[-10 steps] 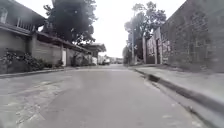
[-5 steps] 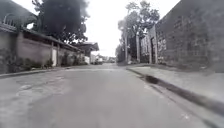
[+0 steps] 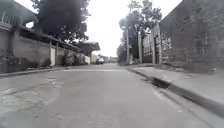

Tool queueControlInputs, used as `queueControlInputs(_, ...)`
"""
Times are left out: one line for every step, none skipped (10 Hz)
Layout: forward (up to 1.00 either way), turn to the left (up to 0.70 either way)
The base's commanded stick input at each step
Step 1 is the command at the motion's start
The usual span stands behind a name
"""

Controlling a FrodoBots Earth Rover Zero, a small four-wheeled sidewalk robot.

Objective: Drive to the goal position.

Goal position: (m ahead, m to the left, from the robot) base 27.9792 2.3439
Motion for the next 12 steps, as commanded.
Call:
queueControlInputs(1.00, -0.33)
queueControlInputs(1.00, -0.40)
queueControlInputs(1.00, -0.26)
queueControlInputs(1.00, 0.00)
queueControlInputs(1.00, 0.00)
queueControlInputs(1.00, 0.00)
queueControlInputs(1.00, 0.00)
queueControlInputs(1.00, 0.00)
queueControlInputs(1.00, 0.00)
queueControlInputs(1.00, 0.00)
queueControlInputs(1.00, 0.00)
queueControlInputs(1.00, 0.00)
